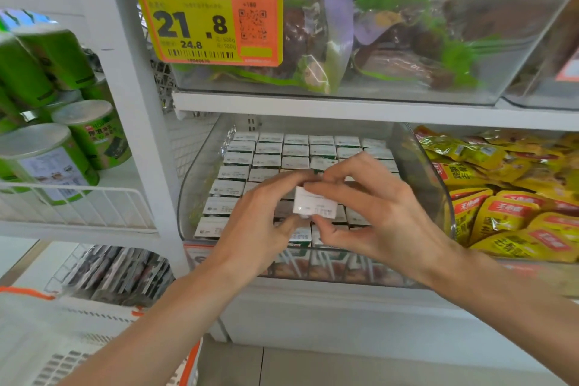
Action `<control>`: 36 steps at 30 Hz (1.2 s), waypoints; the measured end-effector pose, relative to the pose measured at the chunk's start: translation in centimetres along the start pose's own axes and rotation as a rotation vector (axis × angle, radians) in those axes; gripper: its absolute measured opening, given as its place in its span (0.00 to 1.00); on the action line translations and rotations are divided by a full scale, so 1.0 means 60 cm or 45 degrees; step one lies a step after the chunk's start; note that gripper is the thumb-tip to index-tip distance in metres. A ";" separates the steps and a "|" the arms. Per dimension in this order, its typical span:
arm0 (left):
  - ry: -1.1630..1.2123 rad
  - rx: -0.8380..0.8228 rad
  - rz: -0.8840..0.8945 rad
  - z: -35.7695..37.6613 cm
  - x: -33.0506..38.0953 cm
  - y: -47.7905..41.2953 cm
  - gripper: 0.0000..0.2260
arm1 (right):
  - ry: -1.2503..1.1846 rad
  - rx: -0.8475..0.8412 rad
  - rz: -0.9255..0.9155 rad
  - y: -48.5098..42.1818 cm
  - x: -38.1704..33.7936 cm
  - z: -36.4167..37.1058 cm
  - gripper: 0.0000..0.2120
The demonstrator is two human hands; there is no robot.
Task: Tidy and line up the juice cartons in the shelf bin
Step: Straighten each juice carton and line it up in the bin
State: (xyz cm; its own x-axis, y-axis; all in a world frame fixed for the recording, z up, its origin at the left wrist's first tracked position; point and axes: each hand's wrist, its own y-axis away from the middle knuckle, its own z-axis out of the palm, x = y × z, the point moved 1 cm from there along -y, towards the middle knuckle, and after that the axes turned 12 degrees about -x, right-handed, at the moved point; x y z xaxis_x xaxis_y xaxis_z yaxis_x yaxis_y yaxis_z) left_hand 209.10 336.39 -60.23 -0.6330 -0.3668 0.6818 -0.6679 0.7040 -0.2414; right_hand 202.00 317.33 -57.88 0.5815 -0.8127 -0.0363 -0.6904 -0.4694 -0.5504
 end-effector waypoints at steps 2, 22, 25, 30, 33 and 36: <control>0.027 0.036 -0.014 -0.006 0.001 0.001 0.22 | -0.119 0.015 0.096 0.002 -0.005 0.000 0.21; 0.911 -0.033 -0.172 -0.003 0.024 0.002 0.15 | -1.298 0.068 1.056 0.033 -0.020 -0.002 0.18; 0.927 -0.057 -0.192 -0.003 0.027 0.005 0.15 | -1.387 0.110 1.117 0.036 -0.026 0.000 0.18; 0.999 -0.075 -0.191 -0.008 0.027 0.008 0.15 | -1.492 0.103 1.165 0.034 -0.029 0.007 0.10; 1.028 -0.096 -0.184 -0.011 0.029 0.006 0.21 | -1.632 0.014 1.174 0.029 -0.029 0.009 0.10; 1.004 -0.178 -0.191 -0.010 0.033 0.006 0.22 | -1.777 -0.082 1.080 0.019 -0.031 0.005 0.14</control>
State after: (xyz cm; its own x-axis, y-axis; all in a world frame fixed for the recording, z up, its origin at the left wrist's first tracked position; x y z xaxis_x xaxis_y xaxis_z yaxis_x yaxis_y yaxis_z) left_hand 207.83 336.27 -58.57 -0.0442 0.0366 0.9984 -0.6358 0.7698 -0.0563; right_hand 200.28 318.42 -58.71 -0.0612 0.0769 -0.9952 -0.9916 -0.1182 0.0518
